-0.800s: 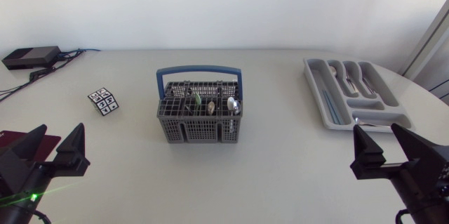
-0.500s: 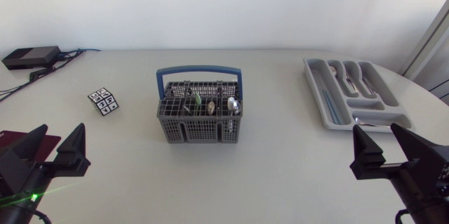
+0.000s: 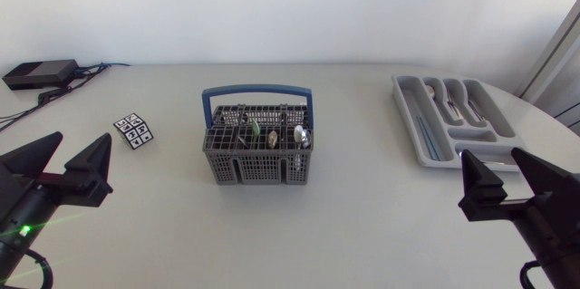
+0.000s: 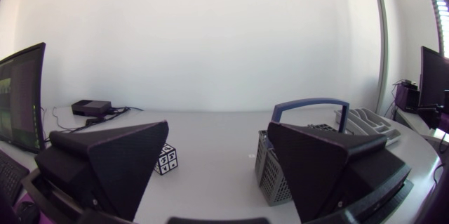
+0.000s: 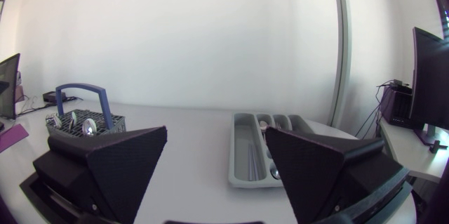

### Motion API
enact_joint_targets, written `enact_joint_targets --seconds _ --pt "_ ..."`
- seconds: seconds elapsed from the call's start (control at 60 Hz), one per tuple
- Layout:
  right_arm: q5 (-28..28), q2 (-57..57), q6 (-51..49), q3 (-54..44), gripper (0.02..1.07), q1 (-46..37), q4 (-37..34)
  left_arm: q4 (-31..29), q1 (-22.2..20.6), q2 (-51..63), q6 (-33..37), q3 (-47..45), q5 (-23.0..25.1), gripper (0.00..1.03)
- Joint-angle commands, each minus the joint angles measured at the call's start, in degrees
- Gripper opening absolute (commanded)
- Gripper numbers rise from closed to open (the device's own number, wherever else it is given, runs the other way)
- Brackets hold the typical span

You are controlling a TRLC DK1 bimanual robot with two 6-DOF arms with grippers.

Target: Transfer all utensils from the basket to the drawer tray.

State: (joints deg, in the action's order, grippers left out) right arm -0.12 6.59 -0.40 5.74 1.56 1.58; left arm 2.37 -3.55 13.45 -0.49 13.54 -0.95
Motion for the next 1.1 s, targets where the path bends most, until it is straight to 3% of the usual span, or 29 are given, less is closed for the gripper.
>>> enact_joint_targets --seconds 0.0,0.1,0.2,0.417,0.617,0.767,0.833,0.933,1.083 --pt "0.12 3.61 0.23 2.61 1.03 0.99 1.76 1.58 -1.37 4.65 -1.88 3.42 -0.19 0.97" --pt "0.12 10.02 0.14 5.34 1.03 1.60 1.93 0.70 -2.60 11.24 -1.62 7.03 -0.19 0.96" --pt "0.30 17.14 0.14 8.41 1.02 2.83 1.05 -5.71 -4.53 20.91 0.32 14.23 -0.19 0.94" --pt "1.17 25.93 -1.00 16.32 1.02 7.75 -9.41 -18.81 -10.25 36.21 8.49 27.77 -0.19 0.94" --pt "0.03 33.40 -1.53 21.77 1.02 9.60 -15.65 -20.83 -14.38 46.31 22.20 33.22 -0.54 0.92" --pt "-1.37 35.86 -8.74 25.90 1.02 12.50 -21.27 -19.25 -17.81 51.59 36.61 34.18 -0.72 0.95" --pt "-1.46 37.00 -15.59 26.87 1.02 13.99 -24.00 -18.89 -19.65 52.82 40.83 35.06 -0.37 0.96" --pt "-1.99 39.73 -17.26 27.05 1.02 14.17 -24.08 -18.98 -21.41 54.57 45.40 36.56 0.16 0.97" --pt "-9.90 41.05 -18.14 27.57 1.02 14.70 -23.56 -18.72 -23.96 57.21 55.86 37.79 2.01 0.97"
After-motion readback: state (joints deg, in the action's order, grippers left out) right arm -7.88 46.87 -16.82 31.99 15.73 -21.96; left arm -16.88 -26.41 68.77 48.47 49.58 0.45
